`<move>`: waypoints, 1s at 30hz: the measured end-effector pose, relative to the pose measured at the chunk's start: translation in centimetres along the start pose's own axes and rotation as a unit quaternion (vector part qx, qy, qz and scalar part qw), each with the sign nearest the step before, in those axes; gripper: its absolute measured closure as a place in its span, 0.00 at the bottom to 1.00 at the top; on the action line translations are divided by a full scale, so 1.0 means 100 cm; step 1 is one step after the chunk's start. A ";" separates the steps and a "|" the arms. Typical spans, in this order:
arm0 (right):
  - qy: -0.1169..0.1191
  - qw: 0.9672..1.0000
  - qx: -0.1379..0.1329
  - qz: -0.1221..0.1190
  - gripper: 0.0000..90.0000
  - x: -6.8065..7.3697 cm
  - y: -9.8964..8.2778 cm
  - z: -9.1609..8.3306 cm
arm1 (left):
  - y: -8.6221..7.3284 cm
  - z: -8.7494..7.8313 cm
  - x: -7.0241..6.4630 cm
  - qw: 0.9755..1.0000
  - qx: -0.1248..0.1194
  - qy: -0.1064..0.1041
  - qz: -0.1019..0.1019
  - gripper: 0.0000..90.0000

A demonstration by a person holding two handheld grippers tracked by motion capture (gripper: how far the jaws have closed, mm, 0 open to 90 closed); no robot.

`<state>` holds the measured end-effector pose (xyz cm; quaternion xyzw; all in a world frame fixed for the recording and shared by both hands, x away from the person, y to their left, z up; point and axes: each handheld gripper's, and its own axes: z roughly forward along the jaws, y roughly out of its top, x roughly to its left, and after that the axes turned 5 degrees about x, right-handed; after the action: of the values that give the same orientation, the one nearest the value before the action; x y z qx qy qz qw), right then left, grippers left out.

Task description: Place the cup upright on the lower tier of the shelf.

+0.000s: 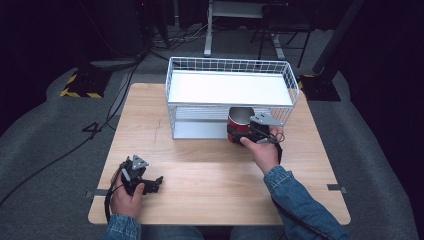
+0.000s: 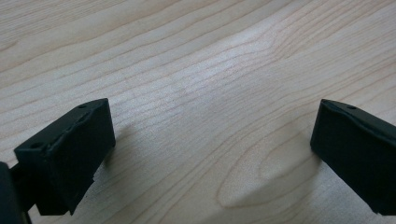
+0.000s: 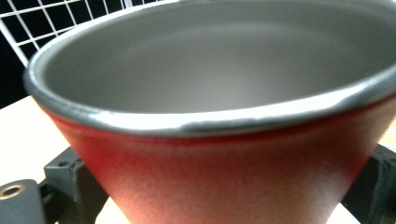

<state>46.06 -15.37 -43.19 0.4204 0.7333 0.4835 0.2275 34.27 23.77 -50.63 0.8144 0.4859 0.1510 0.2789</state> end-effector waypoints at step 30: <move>-0.049 0.998 -0.039 0.016 0.07 0.009 -0.009 0.059 | 0.000 0.000 0.000 1.000 0.001 0.000 0.000 0.00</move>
<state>49.54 -11.73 -46.44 0.4458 0.6955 0.4939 0.2713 34.27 23.77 -50.63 0.8146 0.4860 0.1505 0.2785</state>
